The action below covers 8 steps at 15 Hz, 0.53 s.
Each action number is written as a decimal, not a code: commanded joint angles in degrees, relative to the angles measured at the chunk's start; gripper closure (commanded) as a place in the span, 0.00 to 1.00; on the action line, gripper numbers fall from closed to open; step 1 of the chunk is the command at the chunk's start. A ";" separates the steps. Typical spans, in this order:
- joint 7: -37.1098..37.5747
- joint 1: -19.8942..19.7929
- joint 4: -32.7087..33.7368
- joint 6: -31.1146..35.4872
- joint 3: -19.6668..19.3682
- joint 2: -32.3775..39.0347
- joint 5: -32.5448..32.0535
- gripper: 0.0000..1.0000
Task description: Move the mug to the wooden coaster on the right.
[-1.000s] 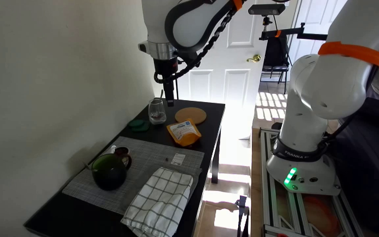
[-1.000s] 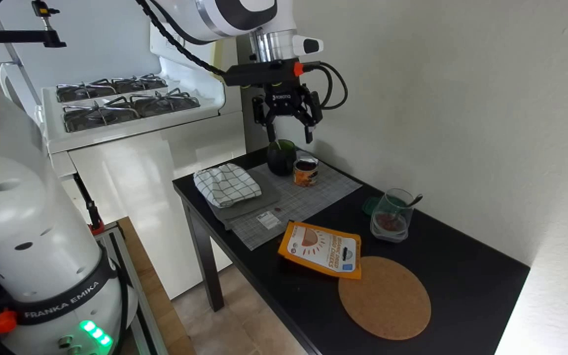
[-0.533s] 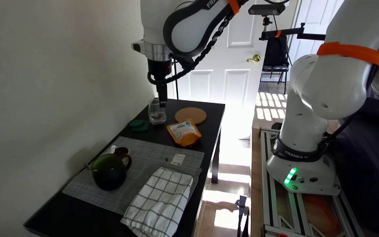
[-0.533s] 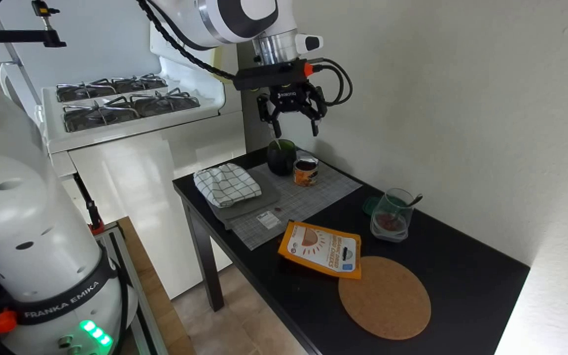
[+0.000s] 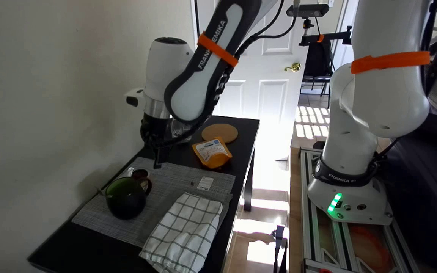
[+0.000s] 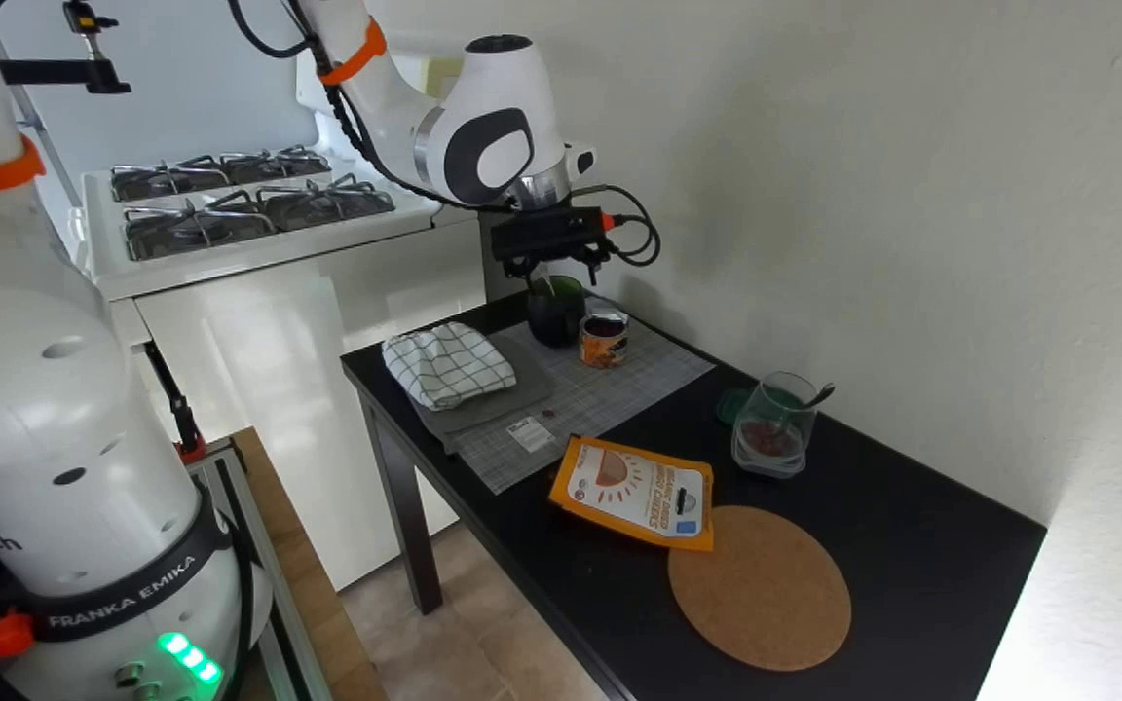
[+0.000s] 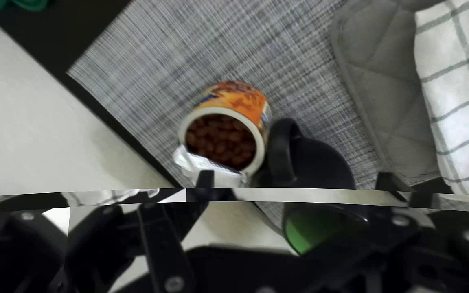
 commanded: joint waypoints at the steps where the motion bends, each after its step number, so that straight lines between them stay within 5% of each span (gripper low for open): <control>1: -15.66 -6.70 8.67 -0.85 12.73 9.98 13.49 0.00; 4: -27.79 -17.40 14.77 -7.63 23.06 14.53 17.17 0.00; 8: -37.16 -20.37 15.69 -21.34 20.29 11.96 16.78 0.00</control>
